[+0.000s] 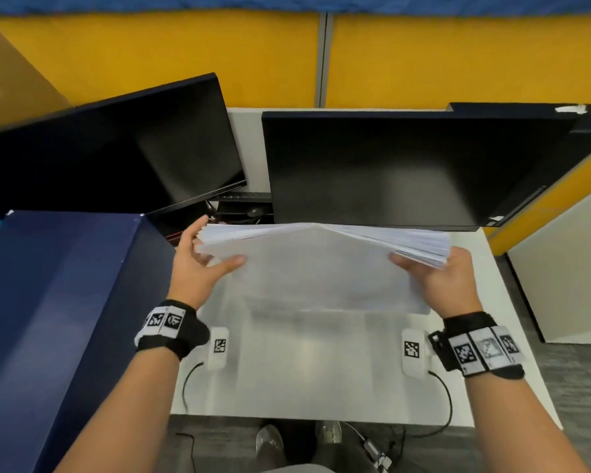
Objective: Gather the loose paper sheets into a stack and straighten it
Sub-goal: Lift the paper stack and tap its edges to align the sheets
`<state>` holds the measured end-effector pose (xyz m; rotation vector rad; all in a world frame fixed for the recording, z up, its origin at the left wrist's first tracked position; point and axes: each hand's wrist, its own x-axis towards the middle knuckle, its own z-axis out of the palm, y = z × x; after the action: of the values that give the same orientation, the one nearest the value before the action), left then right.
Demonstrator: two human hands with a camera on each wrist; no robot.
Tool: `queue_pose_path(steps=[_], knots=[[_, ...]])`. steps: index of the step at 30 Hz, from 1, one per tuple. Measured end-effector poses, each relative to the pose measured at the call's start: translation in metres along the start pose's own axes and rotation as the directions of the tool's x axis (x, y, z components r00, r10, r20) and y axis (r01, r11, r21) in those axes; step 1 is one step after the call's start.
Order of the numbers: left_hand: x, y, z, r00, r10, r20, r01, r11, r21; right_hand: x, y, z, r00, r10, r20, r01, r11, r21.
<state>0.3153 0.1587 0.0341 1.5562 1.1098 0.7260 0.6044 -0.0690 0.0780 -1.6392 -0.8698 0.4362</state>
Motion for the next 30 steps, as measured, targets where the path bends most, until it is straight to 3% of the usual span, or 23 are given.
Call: queue_pose_path(steps=[1,3,7,10,17,23,27,30], knots=[[-0.001,-0.003,0.003,0.997,-0.054,0.054,0.058,0.996,-0.065,-0.001,0.003,0.002,1.0,0.027,-0.004,-0.027,0.999,0.026],[-0.001,-0.005,0.014,0.99,-0.102,0.098,0.106,0.994,-0.037,-0.001,0.011,0.006,0.999,0.051,0.008,-0.051,0.999,0.013],[-0.014,-0.005,0.056,0.991,0.018,-0.135,-0.012,0.999,0.045,-0.005,0.047,0.015,0.993,0.086,-0.086,-0.089,0.996,-0.029],[-0.033,-0.018,0.086,0.985,-0.03,-0.171,0.022,0.999,-0.048,-0.015,0.068,0.021,0.976,0.121,-0.182,-0.123,0.992,0.002],[-0.026,-0.06,0.094,0.974,-0.225,0.018,0.225,0.974,0.027,-0.037,0.119,0.01,0.91,0.408,-0.079,-0.407,0.913,0.03],[-0.016,-0.048,0.093,0.99,-0.144,-0.006,0.143,0.987,-0.069,-0.027,0.107,0.009,0.934,0.327,-0.147,-0.321,0.945,0.062],[-0.016,-0.061,0.085,0.99,-0.131,0.056,0.131,0.991,0.008,-0.033,0.118,0.011,0.943,0.323,-0.075,-0.323,0.946,0.016],[-0.01,-0.058,0.083,0.991,-0.122,0.049,0.12,0.992,0.044,-0.03,0.116,0.015,0.93,0.357,-0.088,-0.359,0.933,-0.007]])
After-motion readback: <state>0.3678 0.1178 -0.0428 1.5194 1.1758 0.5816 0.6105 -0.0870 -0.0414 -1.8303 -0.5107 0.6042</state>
